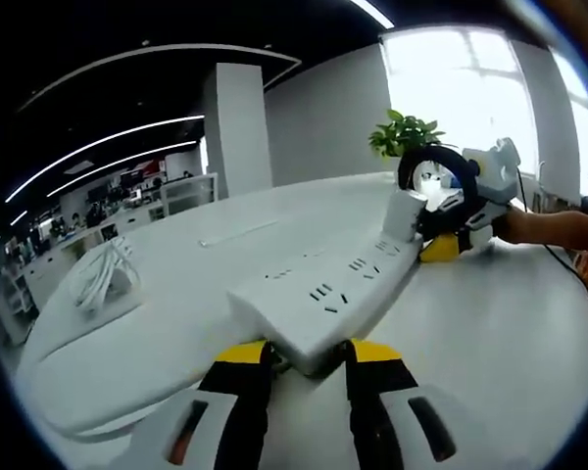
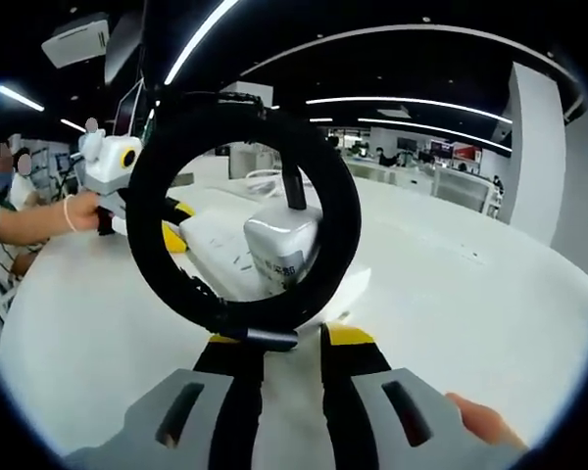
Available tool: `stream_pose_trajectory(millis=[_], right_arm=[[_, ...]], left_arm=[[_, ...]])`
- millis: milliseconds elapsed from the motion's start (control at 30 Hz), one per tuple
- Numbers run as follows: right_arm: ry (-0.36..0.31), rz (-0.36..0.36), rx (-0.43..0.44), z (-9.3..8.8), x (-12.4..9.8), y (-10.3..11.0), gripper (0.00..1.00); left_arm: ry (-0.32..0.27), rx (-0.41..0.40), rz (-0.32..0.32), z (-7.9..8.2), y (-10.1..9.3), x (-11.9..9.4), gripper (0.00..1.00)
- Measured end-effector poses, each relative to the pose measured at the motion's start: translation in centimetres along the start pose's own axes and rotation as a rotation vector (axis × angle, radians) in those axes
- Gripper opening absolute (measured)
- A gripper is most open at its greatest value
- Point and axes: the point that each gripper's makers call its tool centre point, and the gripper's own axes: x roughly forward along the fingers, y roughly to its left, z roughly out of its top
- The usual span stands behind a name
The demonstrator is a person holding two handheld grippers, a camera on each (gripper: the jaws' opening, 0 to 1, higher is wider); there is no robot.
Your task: Straighten the power strip on the desk, plug the charger into it
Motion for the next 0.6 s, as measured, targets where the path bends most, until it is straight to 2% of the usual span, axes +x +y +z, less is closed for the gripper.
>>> stream_pose_trajectory(millis=[600], right_arm=[[0.021, -0.038, -0.003, -0.15, -0.42, -0.29, 0.17]], left_arm=[[0.017, 0.033, -0.039, 0.2, 0.12, 0.41, 0.27]])
